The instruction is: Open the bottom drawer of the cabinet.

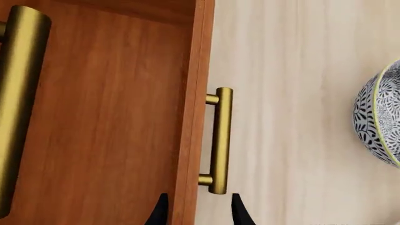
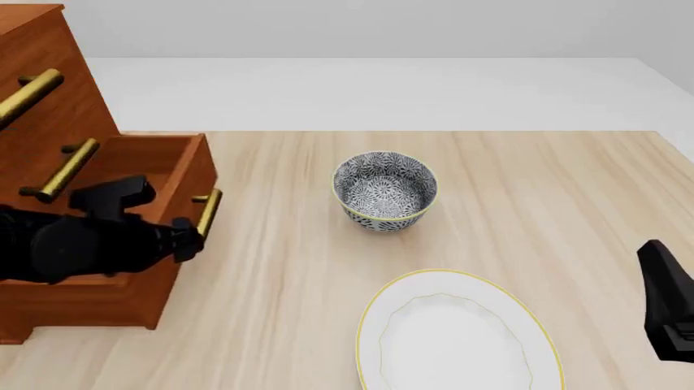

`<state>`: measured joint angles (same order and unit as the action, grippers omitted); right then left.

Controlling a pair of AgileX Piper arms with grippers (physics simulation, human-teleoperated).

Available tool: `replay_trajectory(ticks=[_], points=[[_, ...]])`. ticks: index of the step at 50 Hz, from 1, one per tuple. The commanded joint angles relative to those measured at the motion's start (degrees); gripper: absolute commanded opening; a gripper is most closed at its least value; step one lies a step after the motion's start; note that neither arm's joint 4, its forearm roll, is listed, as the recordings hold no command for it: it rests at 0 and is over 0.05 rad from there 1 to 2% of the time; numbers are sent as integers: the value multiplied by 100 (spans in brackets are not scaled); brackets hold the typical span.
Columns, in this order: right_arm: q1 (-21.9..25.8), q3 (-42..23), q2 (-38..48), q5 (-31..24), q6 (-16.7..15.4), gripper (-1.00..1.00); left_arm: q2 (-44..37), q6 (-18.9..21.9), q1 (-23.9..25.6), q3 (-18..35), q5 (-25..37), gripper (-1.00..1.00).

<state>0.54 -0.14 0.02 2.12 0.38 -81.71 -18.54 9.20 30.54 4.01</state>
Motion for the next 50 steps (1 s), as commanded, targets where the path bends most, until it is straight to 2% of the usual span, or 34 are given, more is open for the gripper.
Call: replay_trajectory(ticks=[1, 18, 19, 34, 35, 41, 49, 50], points=[[-7, -9, 0, 11, 2, 100, -458, 36, 377, 95, -211, 100], [-10, -18, -1, 32, 11, 100, -446, -55, 860, 377, 1, 100], [-10, -27, -1, 21, 1, 100, -477, 47, 866, 419, 18, 100], [-18, -8, -1, 45, 8, 100, -598, 27, 1174, 658, 109, 100], [-15, -4, -1, 48, 8, 100, -619, 113, 1157, 700, 135, 100], [-17, -9, -1, 46, 9, 100, -633, 45, 1263, 725, 138, 100], [-15, -6, -1, 55, 11, 100, -652, 155, 1318, 824, 206, 100], [-15, -6, -1, 58, 13, 100, -633, 52, 1391, 798, 193, 100]])
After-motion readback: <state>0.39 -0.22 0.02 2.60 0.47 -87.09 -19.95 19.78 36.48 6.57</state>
